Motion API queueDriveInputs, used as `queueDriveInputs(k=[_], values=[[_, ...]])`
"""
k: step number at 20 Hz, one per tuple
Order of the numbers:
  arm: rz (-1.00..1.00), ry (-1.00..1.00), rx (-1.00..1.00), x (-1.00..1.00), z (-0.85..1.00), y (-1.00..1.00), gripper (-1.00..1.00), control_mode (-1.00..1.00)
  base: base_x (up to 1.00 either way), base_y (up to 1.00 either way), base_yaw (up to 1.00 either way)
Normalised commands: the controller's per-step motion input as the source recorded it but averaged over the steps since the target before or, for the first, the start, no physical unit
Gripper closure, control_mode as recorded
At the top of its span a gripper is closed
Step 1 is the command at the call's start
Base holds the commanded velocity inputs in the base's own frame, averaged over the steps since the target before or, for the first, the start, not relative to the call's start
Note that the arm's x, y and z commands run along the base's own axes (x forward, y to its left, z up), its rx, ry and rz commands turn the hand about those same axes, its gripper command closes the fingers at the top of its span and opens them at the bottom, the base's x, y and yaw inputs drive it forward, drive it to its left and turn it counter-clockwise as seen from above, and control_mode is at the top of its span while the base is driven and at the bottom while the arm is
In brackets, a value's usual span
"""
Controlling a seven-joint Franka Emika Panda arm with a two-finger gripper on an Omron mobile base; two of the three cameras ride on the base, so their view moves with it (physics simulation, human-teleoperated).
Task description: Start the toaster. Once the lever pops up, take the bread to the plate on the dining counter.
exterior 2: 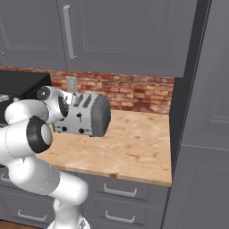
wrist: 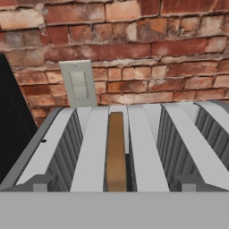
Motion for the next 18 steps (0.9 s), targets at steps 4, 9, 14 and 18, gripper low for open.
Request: queueDriveInputs(k=[4, 9, 14, 18], values=[[0.00, 0.00, 0.00, 0.00, 0.00, 0.00, -1.00, -1.00, 0.00, 0.00, 0.00], [0.00, 0.00, 0.00, 0.00, 0.00, 0.00, -1.00, -1.00, 0.00, 0.00, 0.00], [0.00, 0.00, 0.00, 0.00, 0.00, 0.00, -1.00, -1.00, 0.00, 0.00, 0.00], [0.00, 0.00, 0.00, 0.00, 0.00, 0.00, -1.00, -1.00, 0.00, 0.00, 0.00]])
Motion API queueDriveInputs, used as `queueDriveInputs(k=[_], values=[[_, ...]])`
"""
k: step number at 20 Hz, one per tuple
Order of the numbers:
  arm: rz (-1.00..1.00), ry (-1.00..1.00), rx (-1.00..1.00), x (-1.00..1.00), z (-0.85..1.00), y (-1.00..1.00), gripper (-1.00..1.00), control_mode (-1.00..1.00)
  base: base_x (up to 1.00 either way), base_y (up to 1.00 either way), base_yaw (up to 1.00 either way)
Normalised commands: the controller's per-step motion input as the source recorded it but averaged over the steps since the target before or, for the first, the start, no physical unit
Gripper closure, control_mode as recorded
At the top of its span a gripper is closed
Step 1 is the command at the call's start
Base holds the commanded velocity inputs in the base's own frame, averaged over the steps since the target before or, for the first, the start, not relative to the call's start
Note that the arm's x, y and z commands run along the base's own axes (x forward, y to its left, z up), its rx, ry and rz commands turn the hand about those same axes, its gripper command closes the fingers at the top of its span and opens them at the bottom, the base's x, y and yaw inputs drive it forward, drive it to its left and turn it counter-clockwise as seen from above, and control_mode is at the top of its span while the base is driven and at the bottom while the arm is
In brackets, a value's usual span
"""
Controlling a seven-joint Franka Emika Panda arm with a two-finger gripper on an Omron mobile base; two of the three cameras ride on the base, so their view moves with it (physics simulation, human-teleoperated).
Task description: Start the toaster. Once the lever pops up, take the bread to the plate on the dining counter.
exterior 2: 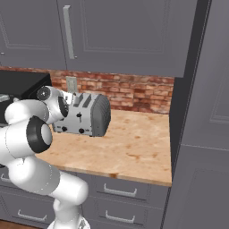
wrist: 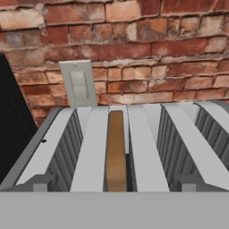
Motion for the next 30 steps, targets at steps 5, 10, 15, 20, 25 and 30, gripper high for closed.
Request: queueDriveInputs(k=[5, 10, 15, 20, 25, 30], values=[[0.00, 0.00, 0.00, 0.00, 0.00, 0.00, -1.00, -1.00, 0.00, 0.00, 0.00], [0.00, 0.00, 0.00, 0.00, 0.00, 0.00, -1.00, -1.00, 0.00, 0.00, 0.00], [0.00, 0.00, 0.00, 0.00, 0.00, 0.00, -1.00, -1.00, 0.00, 0.00, 0.00], [0.00, 0.00, 0.00, 0.00, 0.00, 0.00, -1.00, -1.00, 0.00, 0.00, 0.00], [0.00, 0.00, 0.00, 0.00, 0.00, 0.00, -1.00, -1.00, 0.00, 0.00, 0.00], [0.00, 0.00, 0.00, 0.00, 0.00, 0.00, -1.00, -1.00, 0.00, 0.00, 0.00]])
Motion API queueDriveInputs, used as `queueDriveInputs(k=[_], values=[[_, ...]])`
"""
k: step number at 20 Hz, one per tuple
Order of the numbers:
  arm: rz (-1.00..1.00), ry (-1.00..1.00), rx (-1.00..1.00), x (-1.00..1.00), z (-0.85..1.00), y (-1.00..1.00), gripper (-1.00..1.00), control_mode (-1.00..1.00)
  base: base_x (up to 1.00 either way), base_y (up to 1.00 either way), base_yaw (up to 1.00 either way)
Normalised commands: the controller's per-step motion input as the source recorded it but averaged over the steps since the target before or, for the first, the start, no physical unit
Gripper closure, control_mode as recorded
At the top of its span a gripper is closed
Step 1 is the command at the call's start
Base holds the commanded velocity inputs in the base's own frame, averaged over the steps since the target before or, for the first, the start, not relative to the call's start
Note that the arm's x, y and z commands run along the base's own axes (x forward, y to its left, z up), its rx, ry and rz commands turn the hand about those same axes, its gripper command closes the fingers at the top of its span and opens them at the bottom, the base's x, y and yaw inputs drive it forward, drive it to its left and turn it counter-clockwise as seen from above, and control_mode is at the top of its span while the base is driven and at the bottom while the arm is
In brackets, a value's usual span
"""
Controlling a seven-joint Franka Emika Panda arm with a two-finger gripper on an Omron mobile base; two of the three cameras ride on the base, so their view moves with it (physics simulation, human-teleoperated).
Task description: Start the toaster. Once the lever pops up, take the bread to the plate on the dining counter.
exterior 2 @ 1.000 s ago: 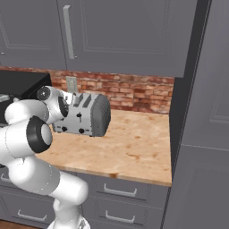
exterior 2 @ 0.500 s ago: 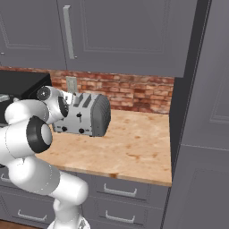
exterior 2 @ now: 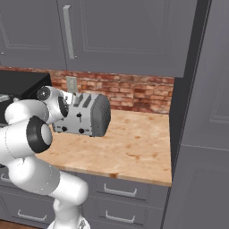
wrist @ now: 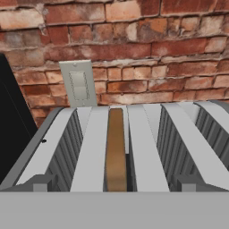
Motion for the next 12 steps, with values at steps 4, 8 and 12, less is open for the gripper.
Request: queueDriveInputs(k=[4, 8, 12], values=[[0.00, 0.00, 0.00, 0.00, 0.00, 0.00, -1.00, -1.00, 0.00, 0.00, 0.00], [0.00, 0.00, 0.00, 0.00, 0.00, 0.00, -1.00, -1.00, 0.00, 0.00, 0.00], [0.00, 0.00, 0.00, 0.00, 0.00, 0.00, -1.00, -1.00, 0.00, 0.00, 0.00]])
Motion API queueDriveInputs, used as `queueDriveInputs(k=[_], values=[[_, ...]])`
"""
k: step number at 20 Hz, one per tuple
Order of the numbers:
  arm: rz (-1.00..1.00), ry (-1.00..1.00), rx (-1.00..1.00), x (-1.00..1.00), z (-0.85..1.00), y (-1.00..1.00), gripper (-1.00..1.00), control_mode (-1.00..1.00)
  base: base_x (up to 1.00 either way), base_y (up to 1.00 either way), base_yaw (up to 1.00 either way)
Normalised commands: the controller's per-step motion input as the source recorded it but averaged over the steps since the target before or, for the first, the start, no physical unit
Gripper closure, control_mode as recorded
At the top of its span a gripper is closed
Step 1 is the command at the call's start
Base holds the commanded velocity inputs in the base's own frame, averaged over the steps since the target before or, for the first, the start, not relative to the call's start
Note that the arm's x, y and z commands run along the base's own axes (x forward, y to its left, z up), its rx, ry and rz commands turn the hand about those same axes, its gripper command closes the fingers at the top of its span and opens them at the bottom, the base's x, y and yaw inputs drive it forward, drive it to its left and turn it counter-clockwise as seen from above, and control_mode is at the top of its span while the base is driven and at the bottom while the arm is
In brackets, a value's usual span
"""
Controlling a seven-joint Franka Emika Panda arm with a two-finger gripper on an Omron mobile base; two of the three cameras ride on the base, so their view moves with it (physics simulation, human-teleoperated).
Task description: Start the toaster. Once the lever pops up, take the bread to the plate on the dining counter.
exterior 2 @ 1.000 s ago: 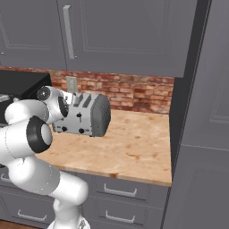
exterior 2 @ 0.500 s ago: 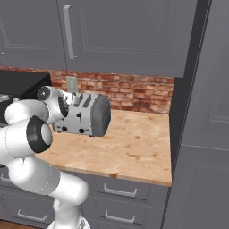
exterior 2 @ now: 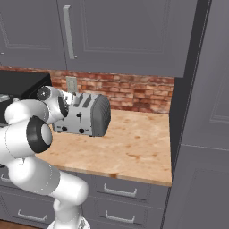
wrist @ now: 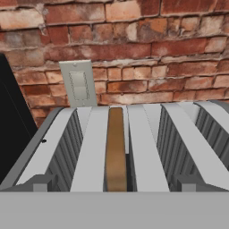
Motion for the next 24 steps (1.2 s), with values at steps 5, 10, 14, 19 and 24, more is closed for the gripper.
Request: queueDriveInputs(k=[5, 10, 14, 19, 24], values=[[0.00, 0.00, 0.00, 0.00, 0.00, 0.00, -1.00, -1.00, 0.00, 0.00, 0.00], [0.00, 0.00, 0.00, 0.00, 0.00, 0.00, -1.00, -1.00, 0.00, 0.00, 0.00], [0.00, 0.00, 0.00, 0.00, 0.00, 0.00, -1.00, -1.00, 0.00, 0.00, 0.00], [0.00, 0.00, 0.00, 0.00, 0.00, 0.00, -1.00, -1.00, 0.00, 0.00, 0.00], [0.00, 0.00, 0.00, 0.00, 0.00, 0.00, -1.00, -1.00, 0.00, 0.00, 0.00]])
